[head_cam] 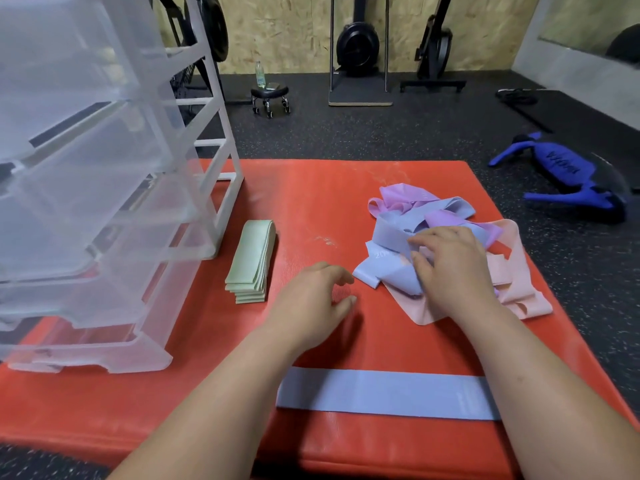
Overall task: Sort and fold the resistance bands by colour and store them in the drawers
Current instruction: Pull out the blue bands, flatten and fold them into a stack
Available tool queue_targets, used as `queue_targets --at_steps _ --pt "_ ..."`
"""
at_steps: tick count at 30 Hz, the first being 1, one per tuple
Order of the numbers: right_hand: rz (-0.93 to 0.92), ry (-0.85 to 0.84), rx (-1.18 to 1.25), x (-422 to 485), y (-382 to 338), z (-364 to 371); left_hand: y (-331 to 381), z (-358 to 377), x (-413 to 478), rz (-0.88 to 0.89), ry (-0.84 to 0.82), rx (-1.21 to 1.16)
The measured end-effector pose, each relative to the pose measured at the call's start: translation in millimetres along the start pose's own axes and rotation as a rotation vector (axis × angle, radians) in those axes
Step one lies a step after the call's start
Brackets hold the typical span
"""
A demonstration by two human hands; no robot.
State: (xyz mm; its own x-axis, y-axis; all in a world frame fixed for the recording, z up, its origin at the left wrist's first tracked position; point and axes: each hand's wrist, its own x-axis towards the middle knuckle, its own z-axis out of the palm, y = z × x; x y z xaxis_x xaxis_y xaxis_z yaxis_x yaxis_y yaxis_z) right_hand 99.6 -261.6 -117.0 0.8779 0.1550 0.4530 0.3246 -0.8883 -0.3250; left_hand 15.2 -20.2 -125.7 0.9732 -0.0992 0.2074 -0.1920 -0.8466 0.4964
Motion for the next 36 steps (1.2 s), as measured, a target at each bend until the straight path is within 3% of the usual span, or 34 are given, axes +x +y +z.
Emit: queue_targets --at_steps 4,11,14,18,22,24,27,31,36 --pt "0.229 0.023 0.407 -5.8 -11.3 -33.1 12.2 -1.5 2.6 -0.021 0.049 -0.114" --pt "0.746 -0.149 1.205 -42.0 -48.9 -49.6 44.0 2.9 -0.2 -0.125 -0.011 -0.454" --pt "0.832 -0.236 1.336 -55.9 -58.0 -48.1 49.7 7.3 0.7 -0.251 -0.058 -0.650" --pt "0.605 -0.307 0.886 -62.3 -46.9 -39.9 47.7 4.5 -1.0 -0.346 -0.003 -0.812" --pt "0.241 -0.221 0.284 -59.4 -33.2 -37.0 36.0 3.4 -0.3 -0.285 0.026 -0.656" --pt "0.041 -0.198 0.273 -55.6 -30.8 -36.0 35.5 -0.4 -1.1 -0.253 0.017 -0.633" --pt "-0.195 -0.301 0.366 -48.9 -32.8 -29.7 36.3 -6.2 -2.2 -0.192 0.017 -0.651" --pt "-0.209 -0.348 0.476 -43.1 -34.9 -17.7 36.0 -12.2 -3.6 -0.141 0.011 -0.822" --pt "-0.261 -0.262 0.480 -37.7 -39.1 -18.4 30.8 -17.3 -3.3 -0.126 0.080 -0.782"
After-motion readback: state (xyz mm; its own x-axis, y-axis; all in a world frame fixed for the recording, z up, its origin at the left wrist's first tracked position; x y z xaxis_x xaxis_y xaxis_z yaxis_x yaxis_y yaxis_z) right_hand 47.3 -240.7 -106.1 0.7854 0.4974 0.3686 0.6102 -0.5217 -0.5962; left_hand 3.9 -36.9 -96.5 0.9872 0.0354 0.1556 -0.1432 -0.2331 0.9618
